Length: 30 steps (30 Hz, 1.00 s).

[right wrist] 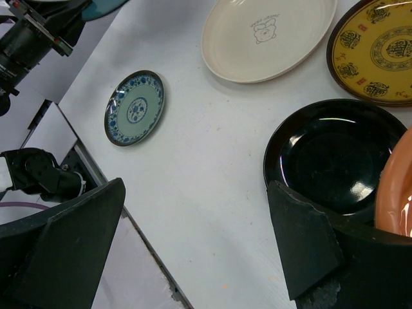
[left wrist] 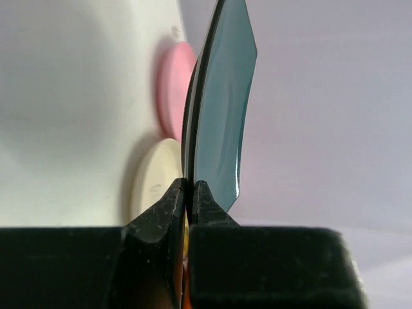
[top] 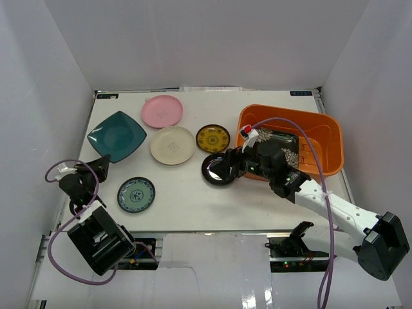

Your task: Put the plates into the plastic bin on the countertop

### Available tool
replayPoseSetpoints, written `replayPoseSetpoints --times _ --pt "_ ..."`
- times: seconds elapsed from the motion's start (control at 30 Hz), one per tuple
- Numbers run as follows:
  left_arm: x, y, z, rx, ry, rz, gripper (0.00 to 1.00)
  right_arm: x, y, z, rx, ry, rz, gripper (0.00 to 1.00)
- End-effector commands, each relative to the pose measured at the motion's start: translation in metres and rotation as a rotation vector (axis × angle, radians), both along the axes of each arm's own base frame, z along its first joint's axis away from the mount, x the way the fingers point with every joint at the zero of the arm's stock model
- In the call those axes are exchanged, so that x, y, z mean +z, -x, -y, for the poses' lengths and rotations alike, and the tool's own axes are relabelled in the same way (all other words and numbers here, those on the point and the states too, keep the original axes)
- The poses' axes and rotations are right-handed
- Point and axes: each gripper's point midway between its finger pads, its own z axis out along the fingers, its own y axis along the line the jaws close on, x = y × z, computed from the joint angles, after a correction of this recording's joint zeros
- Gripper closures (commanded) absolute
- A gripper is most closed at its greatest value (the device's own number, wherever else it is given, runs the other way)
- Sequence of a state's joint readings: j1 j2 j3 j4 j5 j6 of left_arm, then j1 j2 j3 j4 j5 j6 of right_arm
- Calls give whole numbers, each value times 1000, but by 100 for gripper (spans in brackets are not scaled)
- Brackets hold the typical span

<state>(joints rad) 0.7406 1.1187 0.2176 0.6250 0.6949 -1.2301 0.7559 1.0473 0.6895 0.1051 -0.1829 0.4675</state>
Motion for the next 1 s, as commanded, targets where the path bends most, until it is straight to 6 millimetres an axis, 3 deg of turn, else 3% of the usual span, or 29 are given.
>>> replayPoseSetpoints --times 0.0,0.13,0.27,0.47,0.63,0.8,0.87,0.9,0.93,0.97 --pt "82 -2 27 -131 -74 274 100 29 -5 -11 4 -49 41 3" --pt "116 -3 55 -232 -120 348 100 41 -8 -14 7 -61 53 7" --pt "137 1 88 -341 -156 399 100 57 -11 -21 19 -85 64 10" --pt "144 11 160 -607 -225 394 100 96 -40 -24 -26 -84 172 10" --pt "141 29 201 -763 -243 387 100 95 -68 -17 -43 -85 130 10" --pt "137 43 226 -878 -233 403 100 83 -71 -28 9 -117 72 10" --pt "139 48 236 -919 -232 424 100 77 -73 -31 15 -137 55 1" --pt "138 50 238 -934 -235 430 100 73 -72 -34 21 -154 25 3" --pt "138 51 241 -946 -237 434 100 78 -73 -35 22 -185 37 16" --pt "138 51 242 -946 -240 434 100 71 -71 -34 23 -195 21 25"
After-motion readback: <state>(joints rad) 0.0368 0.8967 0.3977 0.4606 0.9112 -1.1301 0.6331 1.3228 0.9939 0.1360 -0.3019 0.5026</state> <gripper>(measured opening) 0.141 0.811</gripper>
